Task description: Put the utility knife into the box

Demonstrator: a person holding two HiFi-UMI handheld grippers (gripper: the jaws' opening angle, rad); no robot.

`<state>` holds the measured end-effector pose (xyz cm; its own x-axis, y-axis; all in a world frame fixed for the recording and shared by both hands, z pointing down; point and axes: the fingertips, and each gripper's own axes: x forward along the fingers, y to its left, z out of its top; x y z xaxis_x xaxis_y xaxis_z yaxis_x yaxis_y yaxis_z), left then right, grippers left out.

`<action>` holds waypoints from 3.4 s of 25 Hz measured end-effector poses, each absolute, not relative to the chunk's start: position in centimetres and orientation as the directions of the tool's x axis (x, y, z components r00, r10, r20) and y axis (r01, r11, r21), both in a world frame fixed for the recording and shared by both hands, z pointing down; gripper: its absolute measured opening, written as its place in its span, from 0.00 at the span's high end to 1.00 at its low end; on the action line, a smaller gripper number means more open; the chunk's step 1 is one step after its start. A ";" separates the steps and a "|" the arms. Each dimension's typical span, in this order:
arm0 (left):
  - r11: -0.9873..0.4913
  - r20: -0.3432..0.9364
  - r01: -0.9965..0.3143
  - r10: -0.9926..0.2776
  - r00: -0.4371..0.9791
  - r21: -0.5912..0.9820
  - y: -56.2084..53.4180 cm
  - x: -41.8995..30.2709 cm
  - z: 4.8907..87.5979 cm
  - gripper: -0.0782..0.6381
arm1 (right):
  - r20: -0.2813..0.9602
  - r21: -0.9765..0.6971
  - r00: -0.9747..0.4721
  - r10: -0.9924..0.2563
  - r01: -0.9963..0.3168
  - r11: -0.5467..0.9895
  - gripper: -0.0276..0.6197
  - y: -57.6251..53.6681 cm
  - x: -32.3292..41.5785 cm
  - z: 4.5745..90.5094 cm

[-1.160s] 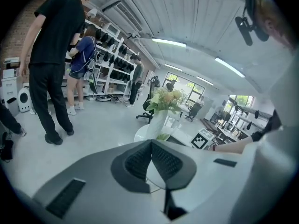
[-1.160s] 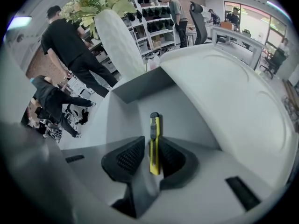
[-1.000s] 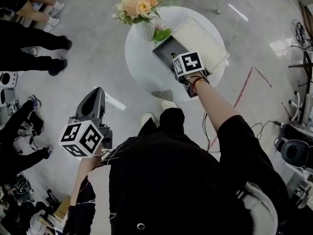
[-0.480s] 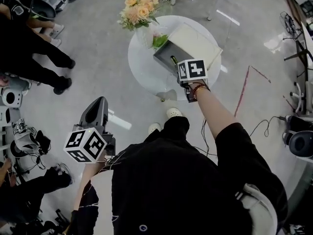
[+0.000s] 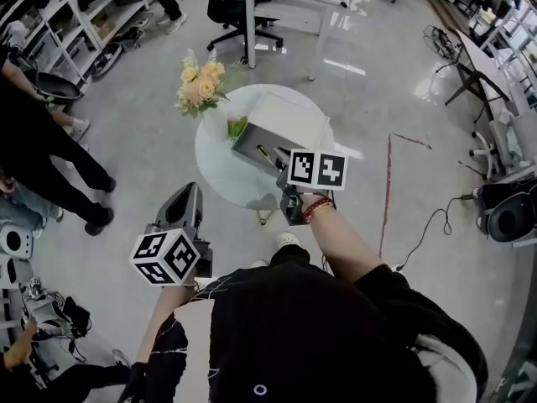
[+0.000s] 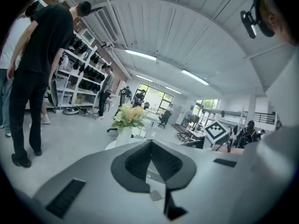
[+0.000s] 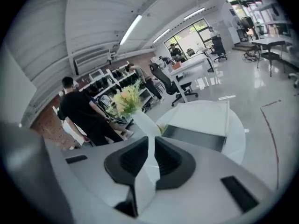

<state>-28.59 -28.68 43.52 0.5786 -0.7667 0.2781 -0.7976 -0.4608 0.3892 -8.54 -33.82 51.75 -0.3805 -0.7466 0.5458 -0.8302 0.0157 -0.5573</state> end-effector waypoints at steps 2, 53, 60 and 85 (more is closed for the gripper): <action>-0.498 0.255 -0.770 -0.746 0.615 0.398 -29.1 -26.5 42.9 0.88 | 0.490 -0.596 -0.399 -0.775 -0.802 0.036 0.90 -33.1 -8.8 48.9; -0.386 0.142 -0.860 -0.881 0.450 0.333 -25.9 -11.4 36.9 0.88 | 0.227 -0.392 -0.600 -0.767 -0.777 0.492 0.95 -29.3 -0.8 36.7; -0.375 0.142 -0.868 -0.888 0.438 0.326 -25.9 -11.9 37.0 0.88 | 0.239 -0.391 -0.605 -0.760 -0.776 0.495 0.95 -29.5 -1.2 37.1; -0.362 0.152 -0.867 -0.889 0.431 0.341 -26.8 -13.1 37.0 0.88 | 0.267 -0.403 -0.610 -0.746 -0.774 0.488 0.95 -30.1 -2.6 37.6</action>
